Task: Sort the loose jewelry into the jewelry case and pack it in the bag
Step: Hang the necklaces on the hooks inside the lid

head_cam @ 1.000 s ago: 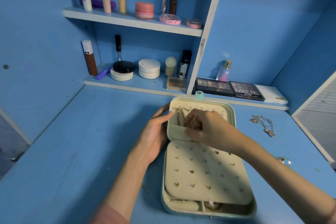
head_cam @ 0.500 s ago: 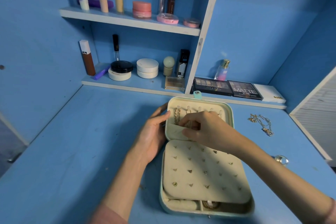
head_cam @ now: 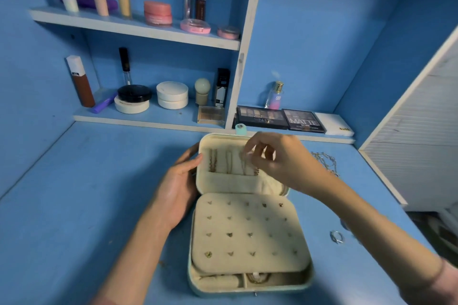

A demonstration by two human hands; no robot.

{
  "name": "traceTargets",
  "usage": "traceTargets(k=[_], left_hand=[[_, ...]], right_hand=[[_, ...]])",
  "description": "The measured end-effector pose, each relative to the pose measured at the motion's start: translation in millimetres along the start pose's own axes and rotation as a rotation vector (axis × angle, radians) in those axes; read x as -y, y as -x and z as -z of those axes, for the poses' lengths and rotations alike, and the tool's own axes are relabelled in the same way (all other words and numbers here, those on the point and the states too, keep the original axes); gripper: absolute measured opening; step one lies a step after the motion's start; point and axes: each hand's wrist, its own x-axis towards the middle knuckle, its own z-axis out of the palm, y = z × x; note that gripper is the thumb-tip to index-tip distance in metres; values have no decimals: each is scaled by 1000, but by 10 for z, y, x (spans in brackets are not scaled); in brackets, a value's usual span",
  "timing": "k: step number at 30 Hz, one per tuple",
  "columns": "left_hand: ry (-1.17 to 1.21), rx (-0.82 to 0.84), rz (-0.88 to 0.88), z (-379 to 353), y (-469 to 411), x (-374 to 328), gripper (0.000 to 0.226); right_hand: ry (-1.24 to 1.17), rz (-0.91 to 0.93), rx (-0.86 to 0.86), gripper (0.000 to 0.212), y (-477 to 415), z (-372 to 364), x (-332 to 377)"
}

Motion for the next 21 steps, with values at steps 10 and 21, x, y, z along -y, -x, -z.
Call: traceTargets(k=[10, 21], left_hand=[[4, 24, 5, -25, 15, -13, 45], [-34, 9, -8, -60, 44, -32, 50]], right_hand=[[503, -497, 276, 7, 56, 631, -1206], [427, -566, 292, 22, 223, 524, -1381]])
